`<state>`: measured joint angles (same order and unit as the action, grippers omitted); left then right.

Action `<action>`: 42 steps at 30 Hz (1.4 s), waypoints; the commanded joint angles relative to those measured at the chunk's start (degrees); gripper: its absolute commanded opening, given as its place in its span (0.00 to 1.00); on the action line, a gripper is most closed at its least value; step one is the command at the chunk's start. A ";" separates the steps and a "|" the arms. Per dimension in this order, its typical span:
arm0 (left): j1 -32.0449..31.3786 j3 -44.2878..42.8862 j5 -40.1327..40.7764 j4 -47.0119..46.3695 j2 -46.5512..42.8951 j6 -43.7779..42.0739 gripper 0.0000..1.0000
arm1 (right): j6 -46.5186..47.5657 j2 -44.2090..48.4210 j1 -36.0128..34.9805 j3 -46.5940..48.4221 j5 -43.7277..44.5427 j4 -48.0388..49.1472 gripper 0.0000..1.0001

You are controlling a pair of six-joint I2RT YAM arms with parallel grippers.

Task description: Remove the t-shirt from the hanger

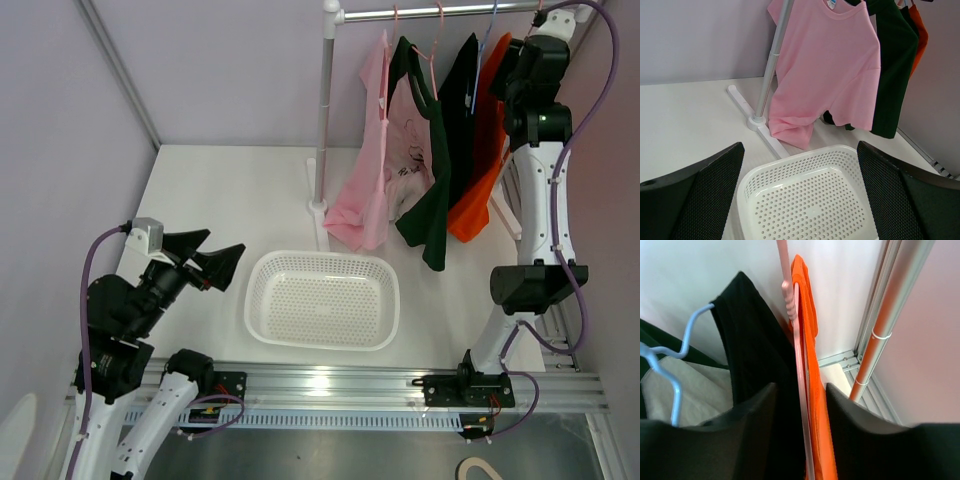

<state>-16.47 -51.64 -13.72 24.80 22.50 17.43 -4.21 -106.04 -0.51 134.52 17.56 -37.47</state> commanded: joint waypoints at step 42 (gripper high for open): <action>0.65 0.05 -7.53 -2.82 1.32 -1.35 0.99 | 5.27 21.12 -8.79 -10.22 13.80 4.78 0.00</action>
<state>-16.27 -51.64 -16.91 24.53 23.33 17.28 1.50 -92.31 -6.96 127.22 25.52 -35.35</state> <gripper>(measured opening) 0.986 0.034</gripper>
